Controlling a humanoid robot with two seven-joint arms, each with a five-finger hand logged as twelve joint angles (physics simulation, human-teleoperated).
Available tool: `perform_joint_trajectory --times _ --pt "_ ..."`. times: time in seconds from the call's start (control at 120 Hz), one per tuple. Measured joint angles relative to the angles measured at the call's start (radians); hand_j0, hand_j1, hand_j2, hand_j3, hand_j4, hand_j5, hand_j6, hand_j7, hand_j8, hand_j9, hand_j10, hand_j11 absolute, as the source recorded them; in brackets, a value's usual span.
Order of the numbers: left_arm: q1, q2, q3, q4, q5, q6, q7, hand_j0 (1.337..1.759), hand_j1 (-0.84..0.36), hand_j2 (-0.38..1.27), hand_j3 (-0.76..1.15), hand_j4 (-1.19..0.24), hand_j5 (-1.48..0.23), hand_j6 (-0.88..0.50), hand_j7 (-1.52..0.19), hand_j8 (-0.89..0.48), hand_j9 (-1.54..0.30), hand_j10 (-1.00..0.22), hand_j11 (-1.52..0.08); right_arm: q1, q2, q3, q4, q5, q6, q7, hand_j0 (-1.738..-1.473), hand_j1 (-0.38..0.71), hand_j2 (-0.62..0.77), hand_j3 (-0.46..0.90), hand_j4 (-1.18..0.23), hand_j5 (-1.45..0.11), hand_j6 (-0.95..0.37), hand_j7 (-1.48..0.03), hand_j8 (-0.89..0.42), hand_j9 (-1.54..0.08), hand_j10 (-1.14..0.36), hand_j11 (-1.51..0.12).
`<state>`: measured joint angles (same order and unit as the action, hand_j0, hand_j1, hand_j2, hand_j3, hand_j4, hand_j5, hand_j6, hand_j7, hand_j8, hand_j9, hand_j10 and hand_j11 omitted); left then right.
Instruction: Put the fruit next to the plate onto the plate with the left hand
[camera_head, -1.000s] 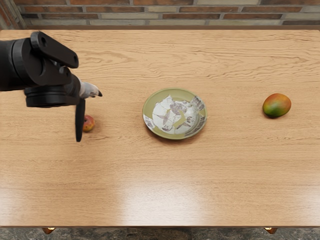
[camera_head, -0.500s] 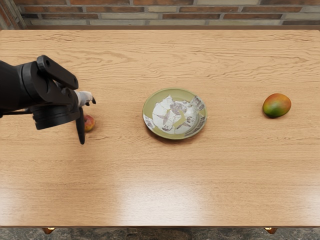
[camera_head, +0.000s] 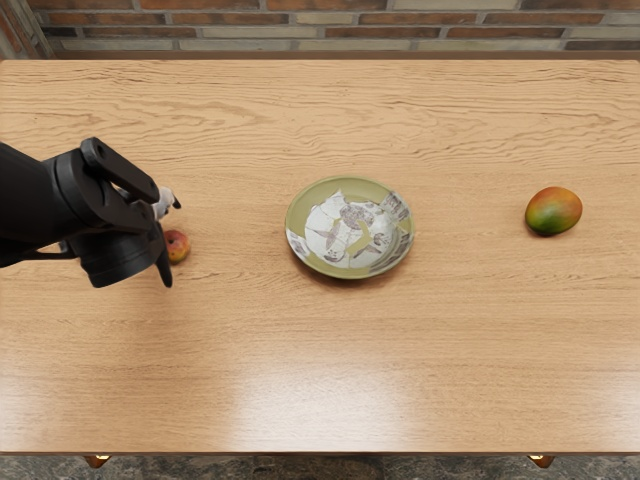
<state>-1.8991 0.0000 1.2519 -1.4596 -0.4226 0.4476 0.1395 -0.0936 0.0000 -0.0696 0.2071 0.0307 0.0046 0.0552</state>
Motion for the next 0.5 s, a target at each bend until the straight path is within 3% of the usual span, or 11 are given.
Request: perform_joint_trajectory --times 0.5 --pt "0.040 0.000 -0.004 0.003 -0.004 0.087 0.000 1.658 0.01 0.06 0.00 -0.28 -0.36 -0.28 -0.36 -0.28 -0.36 -0.28 -0.36 0.000 0.000 0.000 0.000 0.000 0.000 0.000 -1.658 -0.32 0.00 0.00 -0.02 -0.03 -0.02 -0.03 -0.02 -0.03 -0.02 -0.03"
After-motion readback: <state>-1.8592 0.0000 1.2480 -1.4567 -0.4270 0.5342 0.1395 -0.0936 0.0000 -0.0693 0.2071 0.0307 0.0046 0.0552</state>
